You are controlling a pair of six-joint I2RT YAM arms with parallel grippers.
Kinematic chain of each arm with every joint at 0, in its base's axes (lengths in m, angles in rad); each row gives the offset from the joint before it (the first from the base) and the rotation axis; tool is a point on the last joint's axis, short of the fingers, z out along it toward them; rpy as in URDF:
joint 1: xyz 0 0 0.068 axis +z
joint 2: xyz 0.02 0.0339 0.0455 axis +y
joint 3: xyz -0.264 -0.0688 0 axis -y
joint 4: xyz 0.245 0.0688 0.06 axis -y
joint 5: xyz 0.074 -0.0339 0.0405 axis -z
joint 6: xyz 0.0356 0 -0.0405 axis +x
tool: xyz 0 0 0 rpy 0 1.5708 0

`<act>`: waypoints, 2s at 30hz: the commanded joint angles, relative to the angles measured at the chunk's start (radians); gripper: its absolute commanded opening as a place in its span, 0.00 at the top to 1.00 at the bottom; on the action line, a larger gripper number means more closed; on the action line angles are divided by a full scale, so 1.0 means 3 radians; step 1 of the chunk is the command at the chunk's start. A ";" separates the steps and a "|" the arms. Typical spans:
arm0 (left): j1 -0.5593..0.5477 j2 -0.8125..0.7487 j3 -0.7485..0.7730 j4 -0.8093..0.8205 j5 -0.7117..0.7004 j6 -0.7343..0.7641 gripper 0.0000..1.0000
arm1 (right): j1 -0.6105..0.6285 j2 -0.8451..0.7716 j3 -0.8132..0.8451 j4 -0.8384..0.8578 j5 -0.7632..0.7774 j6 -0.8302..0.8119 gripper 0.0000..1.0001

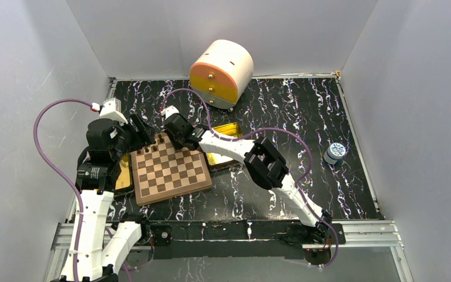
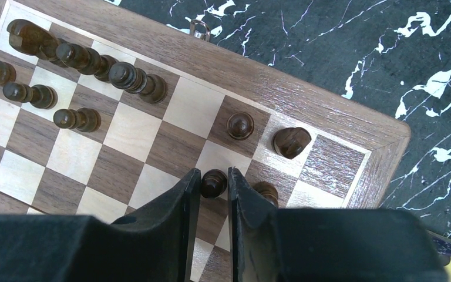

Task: Set up the chess pieces on the board
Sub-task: Place the chess piece on the chessboard, then pick up the chess piece from the storage box.

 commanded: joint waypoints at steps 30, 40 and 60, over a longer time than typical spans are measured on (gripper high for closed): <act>0.0019 0.0013 0.0061 0.0004 0.0037 0.0058 0.36 | 0.0025 -0.0802 -0.0307 0.0118 -0.0108 -0.0053 0.59; 0.0018 -0.0008 -0.0238 0.0095 0.0126 0.0074 0.36 | -0.0016 -0.1292 -0.0754 0.0081 0.0250 -0.0129 0.61; 0.0019 0.0258 -0.1110 0.0590 0.0662 0.0171 0.36 | -0.0810 -0.1649 -0.1921 0.0603 -0.0221 -0.0010 0.65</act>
